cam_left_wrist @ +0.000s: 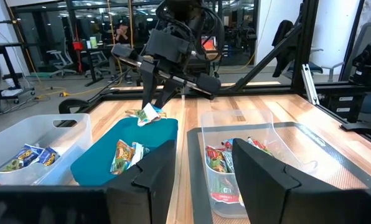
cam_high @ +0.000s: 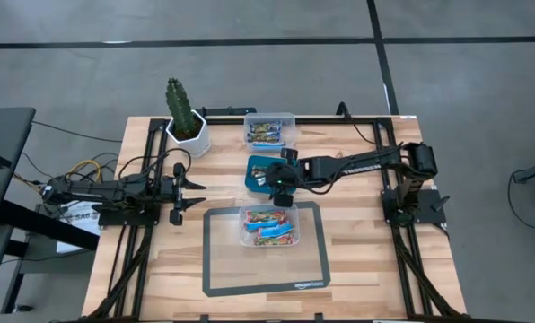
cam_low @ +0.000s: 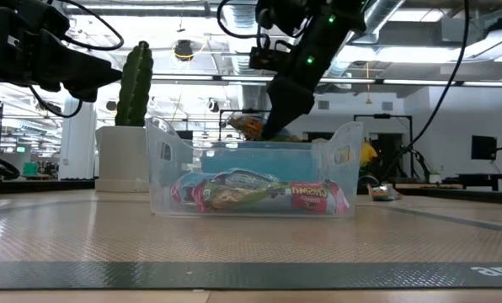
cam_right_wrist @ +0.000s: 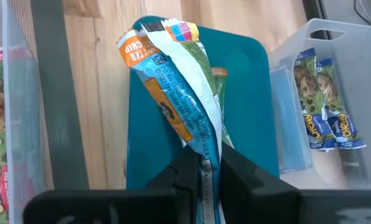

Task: Pick and place Granola Bars by type
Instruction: Put the yellow granola bar into the blue bin

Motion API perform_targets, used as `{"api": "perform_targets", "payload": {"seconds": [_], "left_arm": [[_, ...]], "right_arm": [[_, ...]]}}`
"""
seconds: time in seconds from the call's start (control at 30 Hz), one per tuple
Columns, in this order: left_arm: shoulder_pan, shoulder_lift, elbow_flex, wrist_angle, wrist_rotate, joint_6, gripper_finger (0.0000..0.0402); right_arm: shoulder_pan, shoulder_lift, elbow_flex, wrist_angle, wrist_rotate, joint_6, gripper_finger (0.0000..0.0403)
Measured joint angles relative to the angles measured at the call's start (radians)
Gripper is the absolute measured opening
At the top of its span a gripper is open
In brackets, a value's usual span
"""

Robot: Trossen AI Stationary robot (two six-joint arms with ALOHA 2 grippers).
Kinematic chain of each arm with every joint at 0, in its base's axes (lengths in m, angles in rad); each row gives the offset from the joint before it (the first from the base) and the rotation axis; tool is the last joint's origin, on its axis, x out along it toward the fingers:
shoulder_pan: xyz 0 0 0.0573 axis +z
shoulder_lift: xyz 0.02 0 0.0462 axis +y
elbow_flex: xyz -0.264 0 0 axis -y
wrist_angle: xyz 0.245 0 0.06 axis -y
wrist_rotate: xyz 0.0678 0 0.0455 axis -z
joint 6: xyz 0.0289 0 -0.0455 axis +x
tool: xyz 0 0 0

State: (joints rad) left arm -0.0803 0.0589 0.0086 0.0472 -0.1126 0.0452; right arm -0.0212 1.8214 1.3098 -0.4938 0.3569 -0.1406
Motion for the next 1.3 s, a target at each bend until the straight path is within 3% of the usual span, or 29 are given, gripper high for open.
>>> {"api": "perform_targets", "payload": {"seconds": [0.2,0.67,0.87,1.1,1.3], "left_arm": [[0.000,0.000,0.000,0.000,0.000,0.000,0.0153],[0.000,0.000,0.000,0.000,0.000,0.000,0.0153],[0.000,0.000,0.000,0.000,0.000,0.000,0.0153],[0.000,0.000,0.000,0.000,0.000,0.000,0.0153],[0.000,0.000,0.000,0.000,0.000,0.000,0.0153]], "right_arm": [[0.000,0.000,0.000,0.000,-0.014,-0.018,0.0047],[-0.008,0.000,0.000,-0.022,0.004,-0.007,0.0133],[-0.008,-0.020,0.000,-0.182,0.138,0.086,0.0147],[-0.007,-0.122,-0.047,-0.386,0.143,0.212,0.0154],[-0.005,-0.262,-0.185,-0.467,0.139,0.119,0.0159]]}}
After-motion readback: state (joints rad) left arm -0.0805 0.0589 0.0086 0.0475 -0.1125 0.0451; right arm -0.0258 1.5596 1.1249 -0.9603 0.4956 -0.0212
